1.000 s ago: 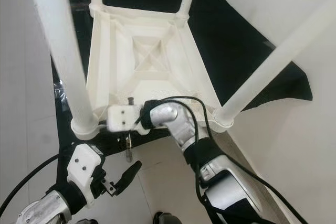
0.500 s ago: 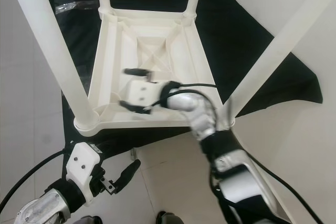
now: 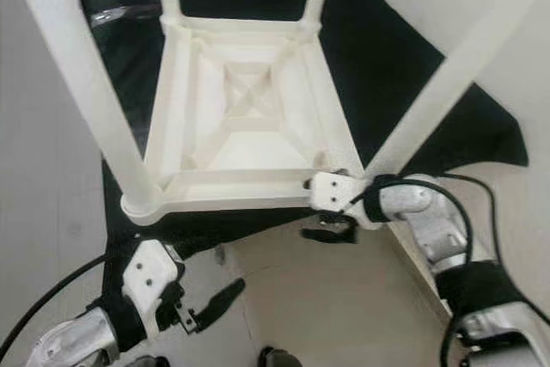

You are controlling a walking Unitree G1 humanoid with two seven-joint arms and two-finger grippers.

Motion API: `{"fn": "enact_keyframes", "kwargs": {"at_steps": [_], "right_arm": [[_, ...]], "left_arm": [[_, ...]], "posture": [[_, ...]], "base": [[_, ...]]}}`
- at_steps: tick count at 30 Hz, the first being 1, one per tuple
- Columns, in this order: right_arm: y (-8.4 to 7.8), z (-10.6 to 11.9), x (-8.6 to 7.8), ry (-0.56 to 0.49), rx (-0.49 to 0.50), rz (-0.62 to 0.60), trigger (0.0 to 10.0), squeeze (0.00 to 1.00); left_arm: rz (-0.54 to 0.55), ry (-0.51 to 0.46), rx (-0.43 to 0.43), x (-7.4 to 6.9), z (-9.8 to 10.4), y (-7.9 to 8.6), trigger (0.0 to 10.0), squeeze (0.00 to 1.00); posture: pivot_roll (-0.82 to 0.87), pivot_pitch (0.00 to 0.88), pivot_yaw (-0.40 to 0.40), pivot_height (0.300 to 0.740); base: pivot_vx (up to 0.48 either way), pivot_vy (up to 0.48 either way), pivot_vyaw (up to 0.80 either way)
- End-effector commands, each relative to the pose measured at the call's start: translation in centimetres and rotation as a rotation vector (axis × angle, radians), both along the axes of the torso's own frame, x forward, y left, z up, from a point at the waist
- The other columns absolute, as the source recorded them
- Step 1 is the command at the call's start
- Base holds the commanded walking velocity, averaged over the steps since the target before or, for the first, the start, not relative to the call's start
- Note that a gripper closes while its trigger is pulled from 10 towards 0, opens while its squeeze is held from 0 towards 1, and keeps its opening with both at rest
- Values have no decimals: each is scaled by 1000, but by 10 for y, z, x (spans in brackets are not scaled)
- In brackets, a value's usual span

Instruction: Building children table

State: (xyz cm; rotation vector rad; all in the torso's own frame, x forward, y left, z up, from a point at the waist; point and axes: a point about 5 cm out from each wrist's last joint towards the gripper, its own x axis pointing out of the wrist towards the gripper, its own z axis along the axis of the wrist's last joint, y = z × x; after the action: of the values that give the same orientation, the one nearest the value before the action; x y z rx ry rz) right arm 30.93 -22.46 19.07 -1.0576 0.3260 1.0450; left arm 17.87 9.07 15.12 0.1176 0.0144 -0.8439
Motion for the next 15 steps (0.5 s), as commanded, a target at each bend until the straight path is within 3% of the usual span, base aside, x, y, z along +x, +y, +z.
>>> {"fn": "enact_keyframes", "kwargs": {"at_steps": [1,9,12,13,14,15], "right_arm": [[-5,-2,0,1,-34,-28,10000,0],[-13,9,18,-136,-62,-176,10000,0],[-14,10,19,-134,-74,-181,10000,0],[-13,9,18,-125,-82,-176,7373,0],[-13,8,17,-119,-88,-173,6902,0],[-13,7,17,-116,-100,-169,4627,0]], "left_arm": [[-29,34,14,-3,-7,0,10000,0],[-36,41,18,-5,-7,1,10000,0],[-58,59,17,-8,-8,1,10000,0],[-84,77,16,-11,-9,1,10000,0],[-102,89,15,-13,-9,0,10000,0],[-117,98,14,-15,-10,0,10000,0]], "posture": [[-28,185,-59,740],[-22,190,-62,740],[-25,194,-65,740],[-25,197,-66,740],[-25,197,-67,740],[-23,198,-68,740]], "base": [[0,0,0],[0,0,0],[0,0,0],[0,0,0],[0,0,0],[0,0,0]]}}
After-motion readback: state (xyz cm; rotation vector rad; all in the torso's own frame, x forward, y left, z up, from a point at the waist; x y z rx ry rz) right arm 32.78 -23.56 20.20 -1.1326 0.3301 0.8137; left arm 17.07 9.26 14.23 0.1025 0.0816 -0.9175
